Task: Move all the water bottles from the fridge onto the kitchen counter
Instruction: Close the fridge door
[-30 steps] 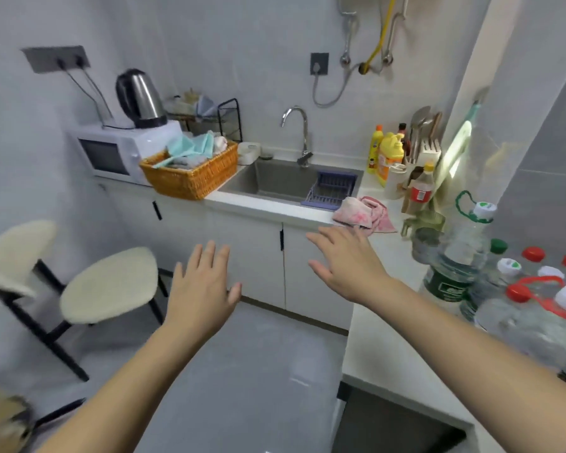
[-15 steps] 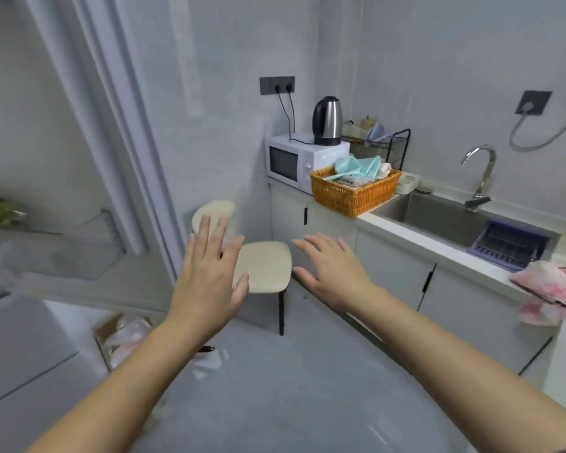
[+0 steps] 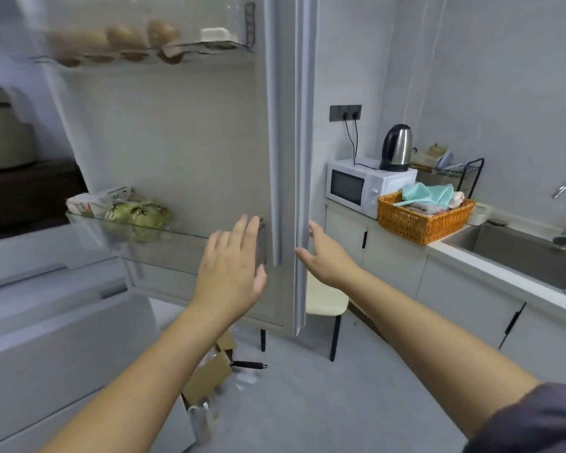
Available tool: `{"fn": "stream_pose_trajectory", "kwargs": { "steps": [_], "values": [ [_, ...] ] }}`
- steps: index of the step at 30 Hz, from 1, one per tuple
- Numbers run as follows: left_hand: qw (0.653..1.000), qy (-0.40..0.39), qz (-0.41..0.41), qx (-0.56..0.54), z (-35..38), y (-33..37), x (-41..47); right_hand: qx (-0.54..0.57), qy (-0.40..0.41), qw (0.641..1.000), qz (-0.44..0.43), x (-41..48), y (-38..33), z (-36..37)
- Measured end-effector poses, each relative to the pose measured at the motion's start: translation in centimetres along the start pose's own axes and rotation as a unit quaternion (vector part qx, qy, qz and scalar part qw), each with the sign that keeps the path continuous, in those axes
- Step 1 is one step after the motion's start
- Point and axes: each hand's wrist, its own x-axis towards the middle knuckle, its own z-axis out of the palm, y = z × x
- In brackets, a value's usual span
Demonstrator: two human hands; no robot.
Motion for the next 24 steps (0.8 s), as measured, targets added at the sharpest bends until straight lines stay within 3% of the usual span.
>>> {"fn": "stream_pose_trajectory", "kwargs": {
  "steps": [7,12,18,24],
  "values": [
    [1.0,0.009,-0.002,0.008,-1.1,-1.1,-1.9,0.03,0.015,0.999,-0.005,-0.7,-1.5,-0.8],
    [0.999,-0.001,-0.044,0.026,-3.1,-2.5,-4.8,0.048,0.038,0.996,-0.065,-2.1,-3.1,-1.1],
    [0.99,0.002,-0.138,-0.038,-6.5,-3.0,-8.3,0.074,-0.003,0.987,-0.145,-4.4,-4.6,-0.2],
    [0.984,0.043,-0.147,-0.086,-9.6,-3.2,-10.6,0.147,-0.083,0.97,-0.173,-7.4,-7.4,1.1]
  ]
}}
